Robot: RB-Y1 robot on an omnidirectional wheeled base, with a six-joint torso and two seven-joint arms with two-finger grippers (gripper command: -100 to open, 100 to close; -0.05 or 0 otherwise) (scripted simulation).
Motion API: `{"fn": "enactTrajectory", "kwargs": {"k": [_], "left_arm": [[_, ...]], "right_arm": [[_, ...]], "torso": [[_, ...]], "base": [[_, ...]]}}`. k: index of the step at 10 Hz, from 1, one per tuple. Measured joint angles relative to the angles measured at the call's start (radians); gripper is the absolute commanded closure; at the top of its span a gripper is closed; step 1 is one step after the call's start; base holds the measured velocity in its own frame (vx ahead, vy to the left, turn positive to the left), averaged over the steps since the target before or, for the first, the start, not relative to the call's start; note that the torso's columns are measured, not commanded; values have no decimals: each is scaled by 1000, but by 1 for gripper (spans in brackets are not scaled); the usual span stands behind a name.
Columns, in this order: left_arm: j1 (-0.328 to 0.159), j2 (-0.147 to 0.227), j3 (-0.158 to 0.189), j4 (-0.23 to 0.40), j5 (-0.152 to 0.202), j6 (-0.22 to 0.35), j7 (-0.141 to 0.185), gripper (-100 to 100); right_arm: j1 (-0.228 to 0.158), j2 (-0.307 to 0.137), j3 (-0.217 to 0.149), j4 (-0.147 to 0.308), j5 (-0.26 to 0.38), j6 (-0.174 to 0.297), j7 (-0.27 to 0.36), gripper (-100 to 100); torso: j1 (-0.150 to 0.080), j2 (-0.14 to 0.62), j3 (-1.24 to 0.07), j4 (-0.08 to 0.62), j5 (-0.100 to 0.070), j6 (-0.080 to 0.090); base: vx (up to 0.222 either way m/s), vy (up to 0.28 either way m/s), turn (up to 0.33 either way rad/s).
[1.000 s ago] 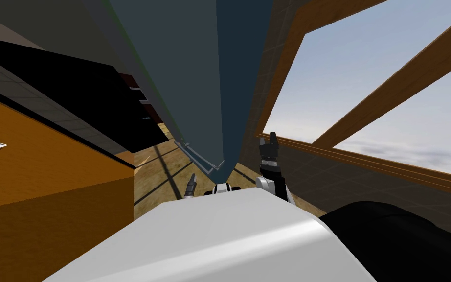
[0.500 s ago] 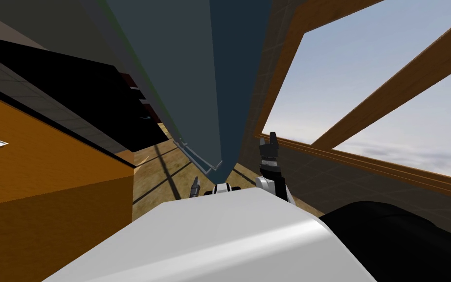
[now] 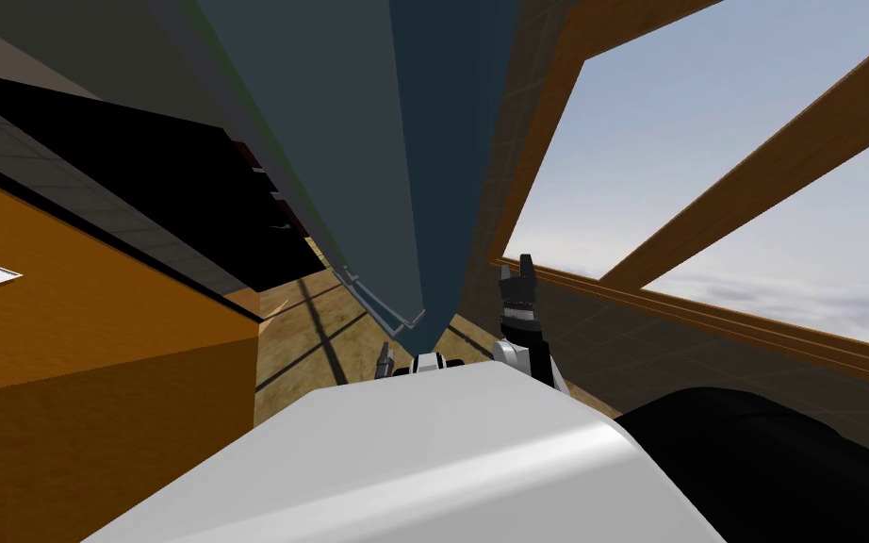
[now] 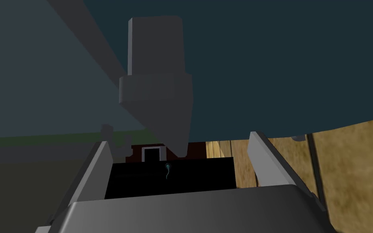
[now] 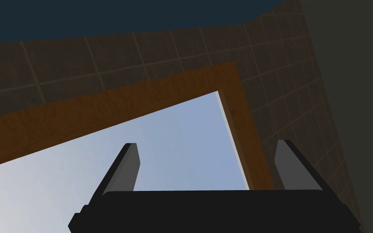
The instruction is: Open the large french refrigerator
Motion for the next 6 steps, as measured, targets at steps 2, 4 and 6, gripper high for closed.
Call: {"fn": "enactTrajectory", "kwargs": {"k": [2,4,6], "left_arm": [[-4,1,0,-21,1,20,1,-100],[-26,-7,2,-41,2,63,-7,-100],[-24,-4,2,-28,2,52,-5,100]], "right_arm": [[0,0,0,0,0,0,0,0],[0,0,0,0,0,0,0,0],[0,0,0,0,0,0,0,0]], "torso": [[1,-1,0,0,0,0],[0,-1,0,0,0,0],[0,0,0,-1,0,0]], "base": [[3,1,19],[0,0,0],[-2,1,-6]]}}
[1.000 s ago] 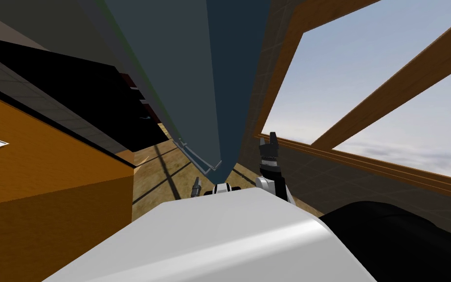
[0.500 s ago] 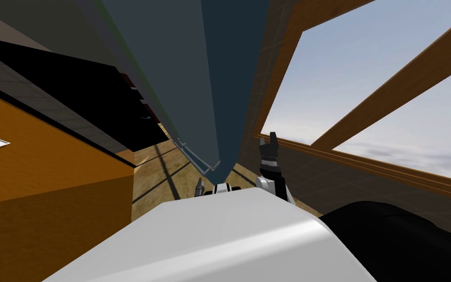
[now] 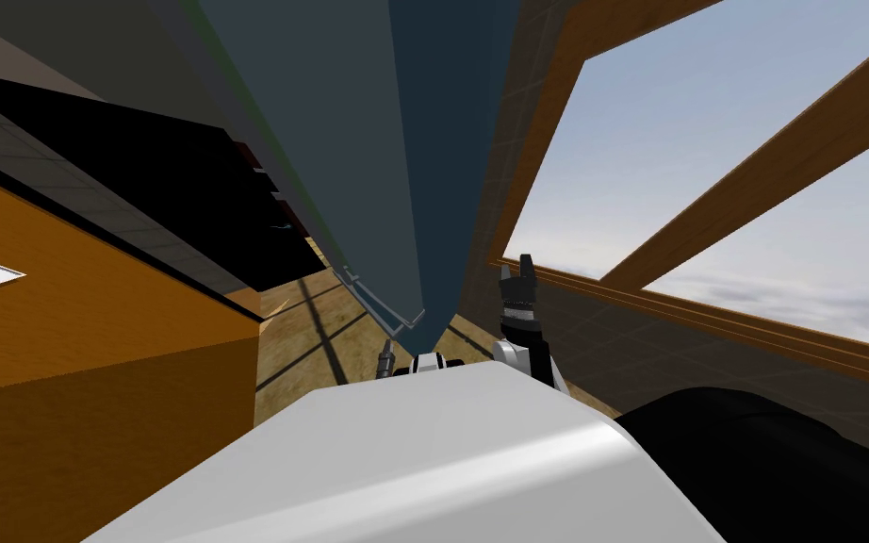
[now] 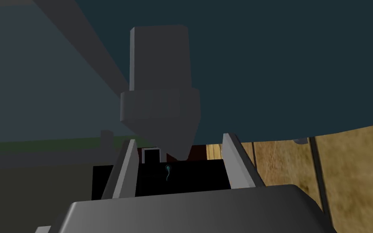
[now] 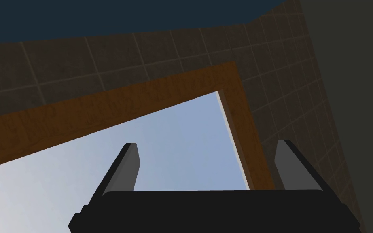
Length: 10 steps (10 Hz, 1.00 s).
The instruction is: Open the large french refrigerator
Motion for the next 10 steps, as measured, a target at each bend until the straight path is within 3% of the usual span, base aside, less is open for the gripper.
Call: {"fn": "enactTrajectory", "kwargs": {"k": [2,3,6,10], "left_arm": [[12,2,0,35,-1,-46,4,100],[14,2,-1,35,-1,-51,4,-100],[28,91,-4,-9,-4,-12,5,-100],[-7,161,1,48,1,-17,3,-100]], "right_arm": [[0,0,0,0,0,0,0,0],[0,0,0,0,0,0,0,0],[0,0,0,0,0,0,0,0],[0,0,0,0,0,0,0,0]], "torso": [[0,-1,-1,0,0,0],[0,-1,-1,0,0,0],[0,1,0,0,0,0],[0,0,0,0,0,0]], "base": [[-1,-1,-12],[0,0,0],[-5,0,2],[-10,-3,4]]}}
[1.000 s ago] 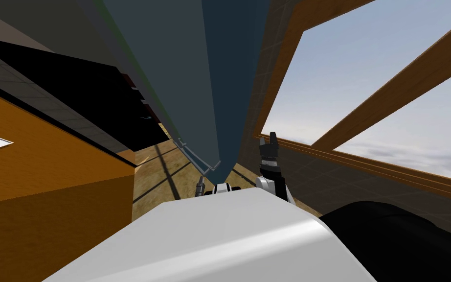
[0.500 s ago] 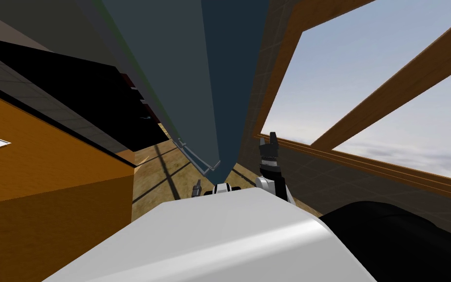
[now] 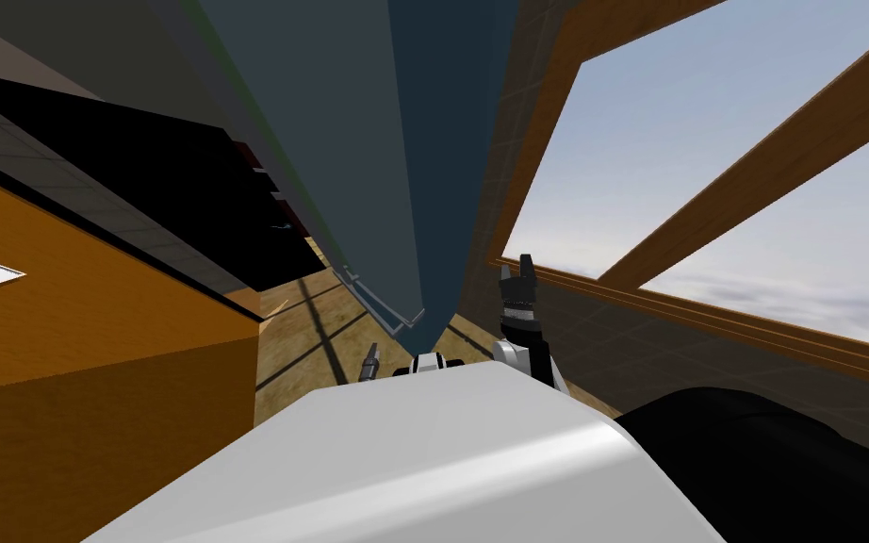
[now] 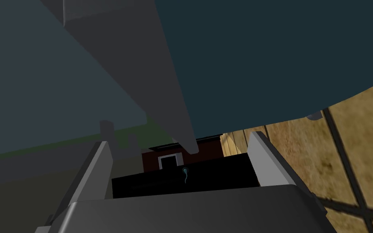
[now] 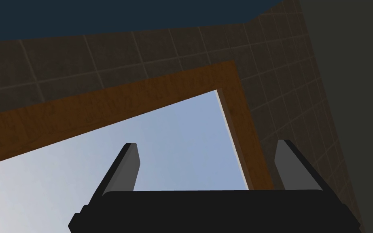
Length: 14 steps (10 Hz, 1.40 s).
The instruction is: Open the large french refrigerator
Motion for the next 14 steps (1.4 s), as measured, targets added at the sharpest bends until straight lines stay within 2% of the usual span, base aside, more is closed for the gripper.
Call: {"fn": "enactTrajectory", "kwargs": {"k": [2,3,5,7,9,10,12,14], "left_arm": [[3,35,-1,-28,0,37,2,-100],[-6,34,-2,-34,1,58,1,-100],[-35,9,-2,-29,4,85,-2,-100],[-46,17,-2,-39,5,107,-2,-100],[-37,30,-7,-116,6,163,-3,-100],[-55,26,-6,-97,7,165,-4,-100],[-69,-10,-6,-98,9,163,-4,-100],[-77,-68,-7,-91,10,153,-11,-100]], "right_arm": [[0,0,0,0,0,0,0,0],[0,0,0,0,0,0,0,0],[0,0,0,0,0,0,0,0],[0,0,0,0,0,0,0,0],[0,0,0,0,0,0,0,0],[0,0,0,0,0,0,0,0],[0,0,0,0,0,0,0,0],[0,0,0,0,0,0,0,0]], "torso": [[0,1,0,0,0,0],[0,1,1,0,0,0],[0,1,0,0,0,0],[1,-1,-1,0,0,0],[0,1,0,0,0,0],[0,0,0,0,0,0],[0,-1,-1,0,0,0],[0,0,0,0,0,0]], "base": [[-30,-8,13],[-50,-9,18],[-45,-13,9],[-26,-6,9],[-44,-8,15],[-24,-10,5],[-17,-4,5],[-11,-2,3]]}}
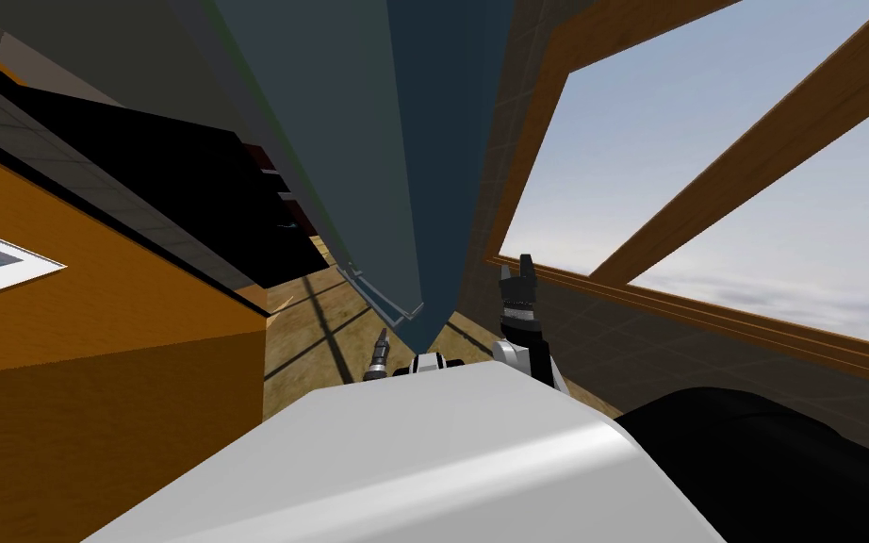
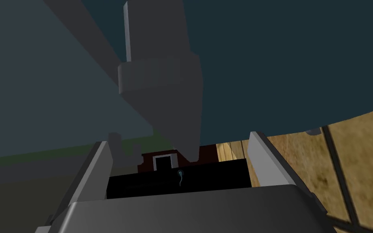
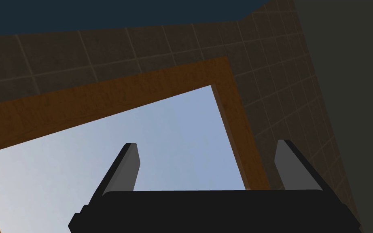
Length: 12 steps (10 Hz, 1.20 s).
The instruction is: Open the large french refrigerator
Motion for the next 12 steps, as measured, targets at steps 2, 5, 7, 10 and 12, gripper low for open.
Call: {"fn": "enactTrajectory", "kwargs": {"k": [2,5,7,10,12], "left_arm": [[18,-54,-4,-51,-1,23,4,-100],[-11,-77,2,-31,2,30,8,-100],[-16,-78,3,-52,2,56,7,100],[-17,-77,2,-36,3,45,10,100],[-23,-74,0,-46,1,64,14,100]], "right_arm": [[0,0,0,0,0,0,0,0],[0,0,0,0,0,0,0,0],[0,0,0,0,0,0,0,0],[0,0,0,0,0,0,0,0],[0,0,0,0,0,0,0,0]], "torso": [[0,0,0,0,0,0],[0,-1,-1,0,0,0],[0,1,0,0,0,0],[2,6,3,3,-1,-1],[2,7,3,4,-2,-2]], "base": [[-3,-2,1],[25,3,11],[3,3,-8],[-70,64,13],[-169,123,33]]}}
